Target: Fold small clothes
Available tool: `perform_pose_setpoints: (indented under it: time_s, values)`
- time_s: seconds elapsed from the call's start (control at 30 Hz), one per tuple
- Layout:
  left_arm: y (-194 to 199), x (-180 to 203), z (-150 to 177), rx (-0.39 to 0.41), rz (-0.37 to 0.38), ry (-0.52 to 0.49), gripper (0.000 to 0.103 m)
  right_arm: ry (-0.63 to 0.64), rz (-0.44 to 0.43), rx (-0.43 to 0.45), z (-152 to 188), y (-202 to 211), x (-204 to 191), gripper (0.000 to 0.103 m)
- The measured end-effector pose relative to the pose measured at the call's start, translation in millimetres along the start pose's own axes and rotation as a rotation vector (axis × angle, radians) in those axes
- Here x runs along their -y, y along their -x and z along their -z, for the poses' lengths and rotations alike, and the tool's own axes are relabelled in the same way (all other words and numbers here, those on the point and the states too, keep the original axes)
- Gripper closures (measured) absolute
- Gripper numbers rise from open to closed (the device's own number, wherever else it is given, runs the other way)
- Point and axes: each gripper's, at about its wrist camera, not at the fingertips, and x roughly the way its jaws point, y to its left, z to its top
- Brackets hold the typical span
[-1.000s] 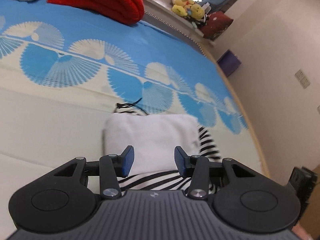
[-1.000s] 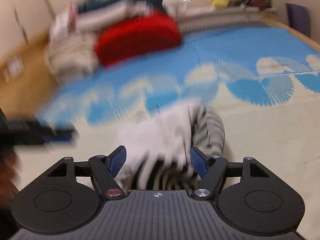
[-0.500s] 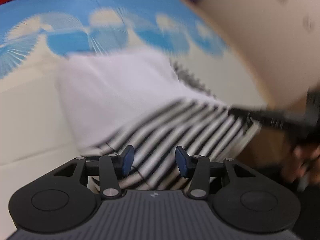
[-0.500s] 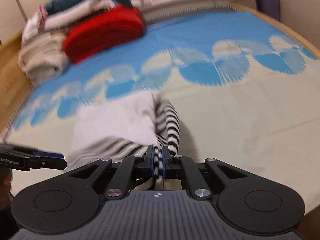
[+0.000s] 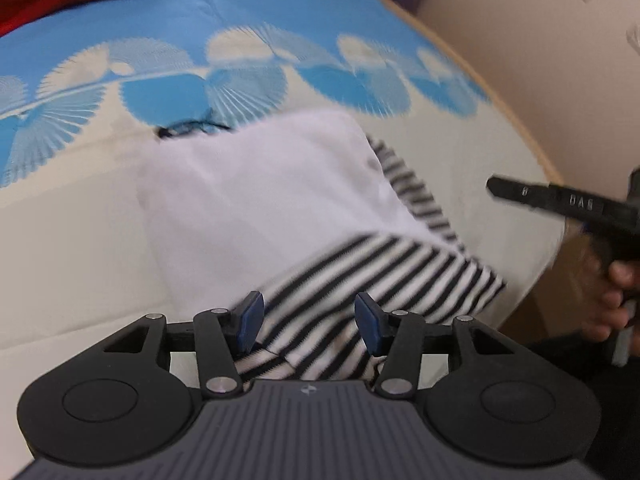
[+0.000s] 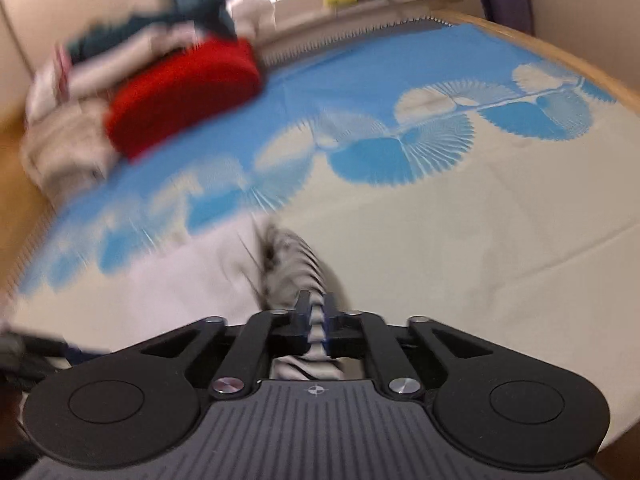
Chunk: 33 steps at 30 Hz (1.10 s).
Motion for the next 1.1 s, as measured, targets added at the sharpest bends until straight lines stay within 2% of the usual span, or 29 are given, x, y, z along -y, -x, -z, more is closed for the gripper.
perform_pose_setpoints:
  time_s: [0.07, 0.1, 0.23, 0.4, 0.53, 0.57, 0.63, 0.67, 0.7, 0.73, 0.77, 0.8, 0.83, 0.9, 0.93, 0.97, 1.0, 1.1]
  values:
    - [6, -10, -1, 0.015, -0.035, 0.034, 0.047, -0.059, -0.056, 0.001, -2, -8, -1, 0.061]
    - [8, -13, -1, 0.017, -0.054, 0.046, 0.047, -0.076, -0.070, -0.003, -3, -16, -2, 0.059]
    - [9, -31, -6, 0.023, -0.105, 0.100, 0.047, -0.149, -0.097, -0.033, -15, -46, -10, 0.056]
    - [18, -50, -13, 0.043, -0.114, 0.152, 0.047, -0.240, -0.103, -0.101, -26, -97, -19, 0.047]
    - [23, -57, -12, 0.050, -0.121, 0.168, 0.047, -0.279, -0.088, -0.169, -28, -136, -26, 0.045]
    - [23, -59, -13, 0.049, -0.123, 0.168, 0.047, -0.286, -0.091, -0.178, -28, -143, -27, 0.047]
    - [23, -60, -15, 0.052, -0.128, 0.166, 0.047, -0.286, -0.122, -0.171, -30, -149, -32, 0.089]
    - [24, -62, -17, 0.058, -0.127, 0.166, 0.047, -0.274, -0.135, -0.136, -33, -145, -35, 0.099]
    - [24, -62, -17, 0.063, -0.126, 0.168, 0.047, -0.267, -0.134, -0.042, -38, -133, -37, 0.101]
    - [25, -63, -19, 0.067, -0.125, 0.170, 0.047, -0.271, -0.144, 0.108, -44, -113, -37, 0.101]
    - [26, -64, -20, 0.072, -0.123, 0.172, 0.047, -0.266, -0.151, 0.205, -47, -99, -38, 0.101]
    - [26, -64, -21, 0.076, -0.122, 0.172, 0.047, -0.241, -0.115, 0.252, -49, -93, -38, 0.101]
    - [27, -64, -21, 0.080, -0.120, 0.172, 0.047, -0.220, -0.015, 0.221, -50, -98, -35, 0.101]
    - [25, -62, -21, 0.075, -0.118, 0.170, 0.047, -0.240, 0.152, 0.024, -43, -129, -19, 0.101]
    - [25, -61, -20, 0.071, -0.115, 0.166, 0.047, -0.274, 0.184, -0.076, -36, -143, -8, 0.101]
    - [24, -59, -19, 0.068, -0.111, 0.161, 0.047, -0.311, 0.179, -0.119, -31, -149, -1, 0.100]
    - [23, -56, -18, 0.063, -0.105, 0.155, 0.047, -0.327, 0.162, -0.121, -30, -150, 1, 0.099]
    - [18, -45, -14, 0.047, -0.067, 0.125, 0.047, -0.218, 0.182, -0.035, -36, -133, -12, 0.096]
